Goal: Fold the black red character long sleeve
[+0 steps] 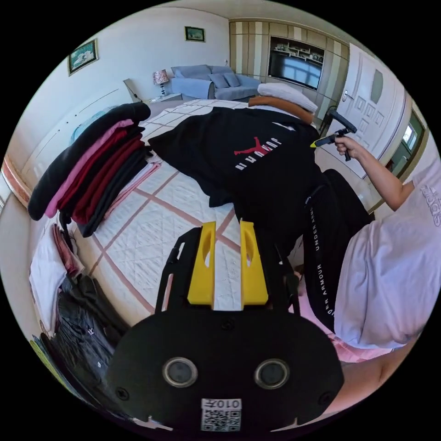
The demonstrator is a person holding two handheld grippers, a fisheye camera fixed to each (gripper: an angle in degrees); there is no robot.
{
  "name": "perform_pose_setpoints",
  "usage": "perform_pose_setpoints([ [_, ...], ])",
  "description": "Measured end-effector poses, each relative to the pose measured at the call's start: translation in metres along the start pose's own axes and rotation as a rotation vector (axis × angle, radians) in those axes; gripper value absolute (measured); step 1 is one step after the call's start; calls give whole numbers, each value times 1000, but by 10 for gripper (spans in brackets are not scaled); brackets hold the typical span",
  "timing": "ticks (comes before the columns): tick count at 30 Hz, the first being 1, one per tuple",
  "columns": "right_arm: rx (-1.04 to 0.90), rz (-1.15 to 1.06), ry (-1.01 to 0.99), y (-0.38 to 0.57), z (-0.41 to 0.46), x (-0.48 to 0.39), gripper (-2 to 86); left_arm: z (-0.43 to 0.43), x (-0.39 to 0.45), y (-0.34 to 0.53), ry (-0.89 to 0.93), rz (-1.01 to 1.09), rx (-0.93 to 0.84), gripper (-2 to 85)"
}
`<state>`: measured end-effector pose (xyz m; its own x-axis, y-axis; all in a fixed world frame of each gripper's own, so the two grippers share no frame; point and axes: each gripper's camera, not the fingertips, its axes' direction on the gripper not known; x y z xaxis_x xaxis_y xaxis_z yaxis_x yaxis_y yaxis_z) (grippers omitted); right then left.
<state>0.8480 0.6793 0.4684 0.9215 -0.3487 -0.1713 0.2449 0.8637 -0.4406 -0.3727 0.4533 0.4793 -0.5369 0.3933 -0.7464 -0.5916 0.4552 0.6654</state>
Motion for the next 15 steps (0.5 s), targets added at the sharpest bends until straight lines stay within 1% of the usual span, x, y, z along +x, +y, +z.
perform_pose_setpoints([
  [3,10,10,18,5,-3,-9,26,17,-15,-22,125,-78,21,72],
  [4,14,11,45,9,-9,-13,23,18,-11,-27,108,-66,29,71],
  [5,23,15,63,11,-13,-16,21,18,4,-36,35,-17,55,68],
  [6,62,33,118,18,-25,-21,17,18,21,-45,-33,44,72,66],
  [7,117,55,162,25,-40,-26,16,20,29,-49,-55,74,71,65],
  [9,205,52,147,34,-61,-37,14,35,48,-62,-50,158,12,63],
  [11,263,-13,66,36,-69,-55,15,54,48,-67,-8,161,-61,61],
  [13,223,-110,6,27,-52,-78,17,72,37,-67,18,87,-129,59],
  [15,141,-130,8,16,-22,-88,20,78,22,-63,87,7,-86,57],
])
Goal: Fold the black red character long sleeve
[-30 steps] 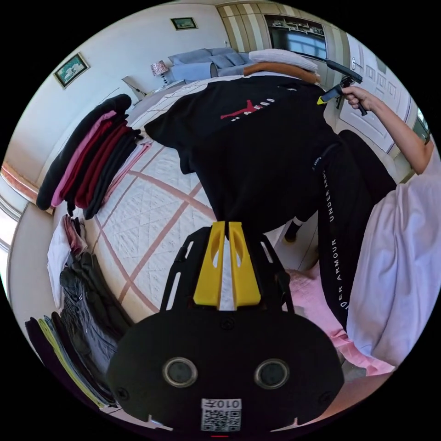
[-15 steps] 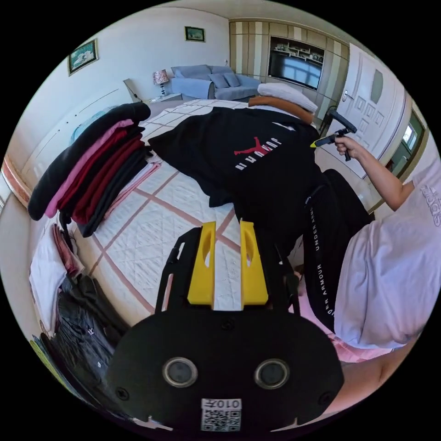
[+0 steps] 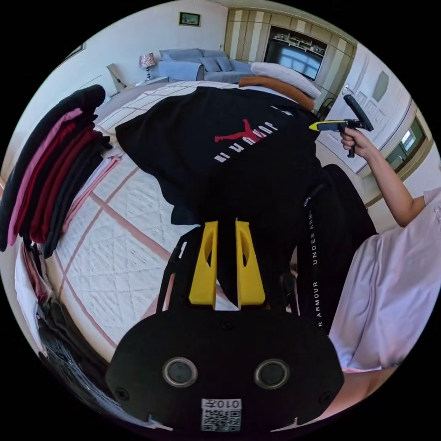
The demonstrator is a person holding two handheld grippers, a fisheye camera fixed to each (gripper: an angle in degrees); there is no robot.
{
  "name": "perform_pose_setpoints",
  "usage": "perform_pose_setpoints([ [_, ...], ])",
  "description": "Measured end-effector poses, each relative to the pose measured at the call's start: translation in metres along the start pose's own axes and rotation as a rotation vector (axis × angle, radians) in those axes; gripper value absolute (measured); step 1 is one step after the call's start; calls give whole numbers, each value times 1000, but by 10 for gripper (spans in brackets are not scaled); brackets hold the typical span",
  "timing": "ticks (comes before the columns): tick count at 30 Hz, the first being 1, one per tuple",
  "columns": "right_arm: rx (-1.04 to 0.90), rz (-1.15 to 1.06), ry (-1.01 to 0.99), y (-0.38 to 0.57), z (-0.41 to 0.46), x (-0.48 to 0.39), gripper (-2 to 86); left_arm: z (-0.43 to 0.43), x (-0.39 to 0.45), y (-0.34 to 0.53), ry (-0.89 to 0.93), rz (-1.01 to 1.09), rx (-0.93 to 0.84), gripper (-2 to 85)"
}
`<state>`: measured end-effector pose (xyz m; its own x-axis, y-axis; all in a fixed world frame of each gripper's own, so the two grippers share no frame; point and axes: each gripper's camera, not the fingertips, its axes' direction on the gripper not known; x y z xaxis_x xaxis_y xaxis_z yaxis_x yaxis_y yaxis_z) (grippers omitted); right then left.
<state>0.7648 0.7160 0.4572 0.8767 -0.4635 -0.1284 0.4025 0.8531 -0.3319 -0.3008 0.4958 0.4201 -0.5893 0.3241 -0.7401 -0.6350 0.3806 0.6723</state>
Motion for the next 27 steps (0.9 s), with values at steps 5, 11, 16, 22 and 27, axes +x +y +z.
perform_pose_setpoints([
  [5,111,28,-74,2,-32,-4,28,-16,1,-1,-20,1,-5,53],
  [11,225,16,396,-58,-96,-22,84,-81,6,5,-107,-70,246,46],
  [16,-32,-119,698,-127,-18,-52,123,-78,-10,-6,25,-139,386,45],
  [22,-6,-199,1033,-118,15,-69,51,-60,-23,-16,99,-156,349,57],
  [27,106,-114,621,-98,-68,-63,34,-54,-37,-62,285,-126,461,98],
])
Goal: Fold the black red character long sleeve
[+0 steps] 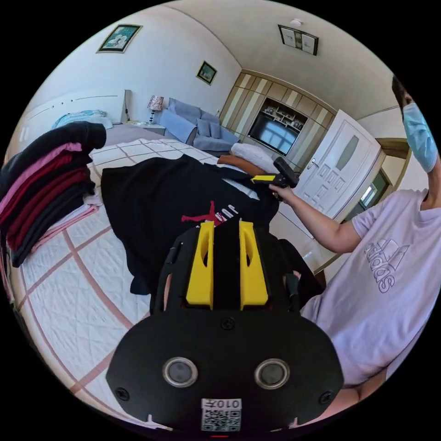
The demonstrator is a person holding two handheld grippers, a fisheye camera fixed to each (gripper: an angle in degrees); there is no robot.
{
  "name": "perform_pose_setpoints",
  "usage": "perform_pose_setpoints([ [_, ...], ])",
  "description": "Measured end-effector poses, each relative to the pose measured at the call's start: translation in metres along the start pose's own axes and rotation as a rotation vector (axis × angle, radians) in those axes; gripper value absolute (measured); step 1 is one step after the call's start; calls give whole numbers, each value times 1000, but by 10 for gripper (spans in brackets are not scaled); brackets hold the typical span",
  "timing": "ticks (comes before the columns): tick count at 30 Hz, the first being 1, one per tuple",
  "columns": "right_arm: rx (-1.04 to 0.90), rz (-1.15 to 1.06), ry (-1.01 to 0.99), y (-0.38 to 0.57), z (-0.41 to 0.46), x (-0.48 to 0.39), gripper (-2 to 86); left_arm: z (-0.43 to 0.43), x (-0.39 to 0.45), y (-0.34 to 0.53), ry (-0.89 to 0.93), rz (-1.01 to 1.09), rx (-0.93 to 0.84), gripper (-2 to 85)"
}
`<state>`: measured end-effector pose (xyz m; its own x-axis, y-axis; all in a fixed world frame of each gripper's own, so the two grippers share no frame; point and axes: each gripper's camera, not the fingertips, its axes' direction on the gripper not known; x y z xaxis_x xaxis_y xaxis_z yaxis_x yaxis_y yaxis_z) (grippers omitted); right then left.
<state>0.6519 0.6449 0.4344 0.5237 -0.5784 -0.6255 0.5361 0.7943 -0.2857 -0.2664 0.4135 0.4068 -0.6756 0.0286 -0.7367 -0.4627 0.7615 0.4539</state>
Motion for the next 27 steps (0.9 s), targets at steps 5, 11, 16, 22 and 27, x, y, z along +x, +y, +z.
perform_pose_setpoints([
  [5,149,46,-183,45,-88,53,38,62,1,-59,311,-33,111,138],
  [11,281,15,-276,112,-144,77,38,208,13,-105,692,-186,29,162],
  [16,359,19,-319,172,-162,83,39,263,28,-105,760,-350,28,165],
  [22,435,43,-364,230,-163,83,39,287,11,-123,599,-489,-81,144],
  [27,416,9,-311,248,-158,81,39,297,18,-148,544,-484,-77,46],
])
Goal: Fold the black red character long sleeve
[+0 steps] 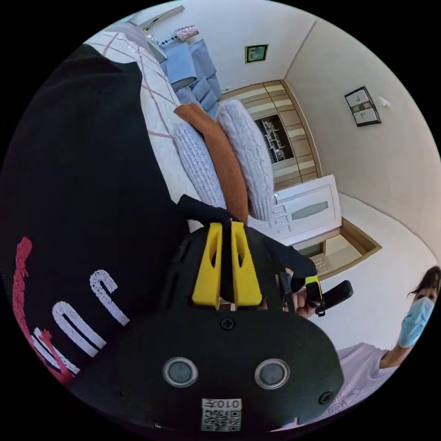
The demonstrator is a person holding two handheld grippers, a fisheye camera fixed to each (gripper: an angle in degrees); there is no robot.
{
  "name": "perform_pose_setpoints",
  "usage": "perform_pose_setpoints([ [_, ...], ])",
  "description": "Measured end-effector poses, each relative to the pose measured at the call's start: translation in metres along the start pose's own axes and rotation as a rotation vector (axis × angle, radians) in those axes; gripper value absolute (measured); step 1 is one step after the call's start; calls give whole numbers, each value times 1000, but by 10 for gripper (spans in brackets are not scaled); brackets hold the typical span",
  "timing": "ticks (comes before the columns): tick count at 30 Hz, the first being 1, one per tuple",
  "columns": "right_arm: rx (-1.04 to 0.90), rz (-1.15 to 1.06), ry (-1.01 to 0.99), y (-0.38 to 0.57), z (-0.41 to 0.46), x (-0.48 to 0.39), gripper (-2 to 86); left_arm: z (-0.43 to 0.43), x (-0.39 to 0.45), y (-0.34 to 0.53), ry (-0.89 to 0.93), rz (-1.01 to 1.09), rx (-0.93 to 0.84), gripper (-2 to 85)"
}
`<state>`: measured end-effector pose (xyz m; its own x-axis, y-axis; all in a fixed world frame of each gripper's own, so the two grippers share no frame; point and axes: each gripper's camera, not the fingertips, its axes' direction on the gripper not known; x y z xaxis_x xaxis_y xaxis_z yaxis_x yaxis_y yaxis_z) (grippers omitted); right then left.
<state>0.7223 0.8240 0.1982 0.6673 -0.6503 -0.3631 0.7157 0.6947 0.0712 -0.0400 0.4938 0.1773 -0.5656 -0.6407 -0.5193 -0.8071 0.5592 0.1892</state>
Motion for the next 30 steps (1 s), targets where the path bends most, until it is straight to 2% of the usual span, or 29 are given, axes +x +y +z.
perform_pose_setpoints([
  [4,-56,146,113,10,6,24,36,-29,48,-17,49,153,140,19],
  [6,23,163,61,12,-9,25,39,-71,104,-22,102,322,266,10],
  [9,216,207,19,25,-33,16,56,-131,187,-8,78,569,364,6],
  [12,185,237,-11,44,-14,2,98,-175,239,17,77,689,409,4],
  [17,-60,166,-82,77,53,-33,141,-194,277,44,105,748,310,4],
  [22,-28,227,-105,90,71,-67,151,-181,285,63,138,722,270,3],
  [25,-110,214,-52,82,95,-86,155,-159,293,70,163,717,251,3],
  [27,-122,216,20,74,106,-94,140,-140,303,75,166,728,234,3],
  [30,-127,284,141,65,113,-83,61,-128,308,80,159,728,235,4],
])
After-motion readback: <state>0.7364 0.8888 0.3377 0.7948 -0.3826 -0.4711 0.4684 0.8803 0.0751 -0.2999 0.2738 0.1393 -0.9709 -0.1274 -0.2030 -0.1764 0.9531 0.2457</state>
